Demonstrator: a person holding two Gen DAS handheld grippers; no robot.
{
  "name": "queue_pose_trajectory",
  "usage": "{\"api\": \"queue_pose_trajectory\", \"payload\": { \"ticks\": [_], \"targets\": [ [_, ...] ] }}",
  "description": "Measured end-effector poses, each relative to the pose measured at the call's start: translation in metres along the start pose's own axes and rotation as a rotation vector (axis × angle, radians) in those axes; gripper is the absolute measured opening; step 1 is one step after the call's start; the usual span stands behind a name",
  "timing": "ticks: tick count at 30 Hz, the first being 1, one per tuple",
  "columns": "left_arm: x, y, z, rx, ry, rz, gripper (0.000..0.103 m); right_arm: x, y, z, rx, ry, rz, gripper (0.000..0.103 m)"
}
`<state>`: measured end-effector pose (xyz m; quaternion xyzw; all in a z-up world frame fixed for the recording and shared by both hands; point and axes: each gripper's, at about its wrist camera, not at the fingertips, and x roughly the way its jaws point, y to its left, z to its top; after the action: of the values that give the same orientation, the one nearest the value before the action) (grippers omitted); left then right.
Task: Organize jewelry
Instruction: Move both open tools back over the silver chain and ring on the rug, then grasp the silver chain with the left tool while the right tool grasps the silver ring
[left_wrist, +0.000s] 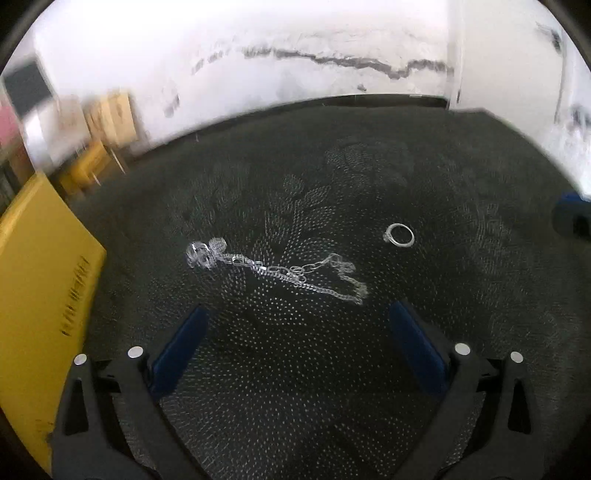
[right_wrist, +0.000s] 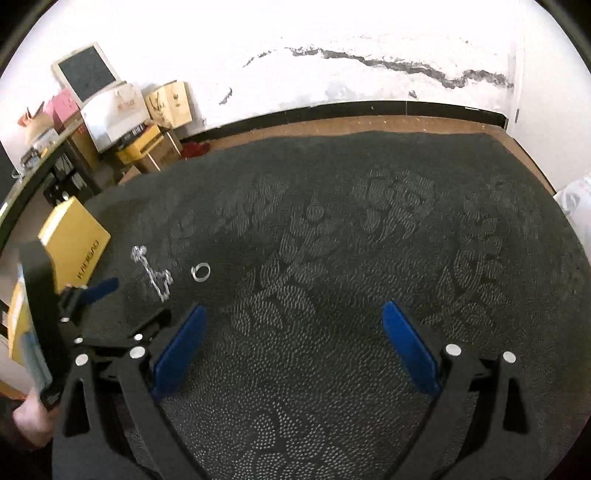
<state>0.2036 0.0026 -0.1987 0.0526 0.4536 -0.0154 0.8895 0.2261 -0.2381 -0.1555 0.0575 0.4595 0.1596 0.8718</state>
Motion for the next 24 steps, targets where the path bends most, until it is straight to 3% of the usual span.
{"api": "queue_pose_trajectory", "payload": {
  "ticks": [2,6,11,13,22,24],
  "targets": [
    [0.008,0.016,0.004,-0.062,0.02,-0.024,0.098,0.004,0.0,0.004,-0.025,0.008,0.017,0.093],
    [0.017,0.031,0.013,-0.048,0.011,0.019,0.098,0.03,0.02,0.005,-0.156,0.077,0.013,0.093],
    [0.027,0.042,0.023,-0.053,0.015,-0.023,0.098,0.065,0.057,-0.011,-0.383,0.151,0.005,0.093],
    [0.028,0.044,0.025,-0.048,0.015,-0.037,0.098,0.069,0.068,-0.014,-0.438,0.117,0.019,0.093],
    [0.031,0.045,0.026,0.013,0.01,-0.071,0.098,0.086,0.092,-0.002,-0.483,0.085,0.072,0.093],
    [0.031,0.045,0.025,0.024,0.009,-0.079,0.097,0.086,0.094,0.002,-0.488,0.082,0.083,0.087]
  ]
}}
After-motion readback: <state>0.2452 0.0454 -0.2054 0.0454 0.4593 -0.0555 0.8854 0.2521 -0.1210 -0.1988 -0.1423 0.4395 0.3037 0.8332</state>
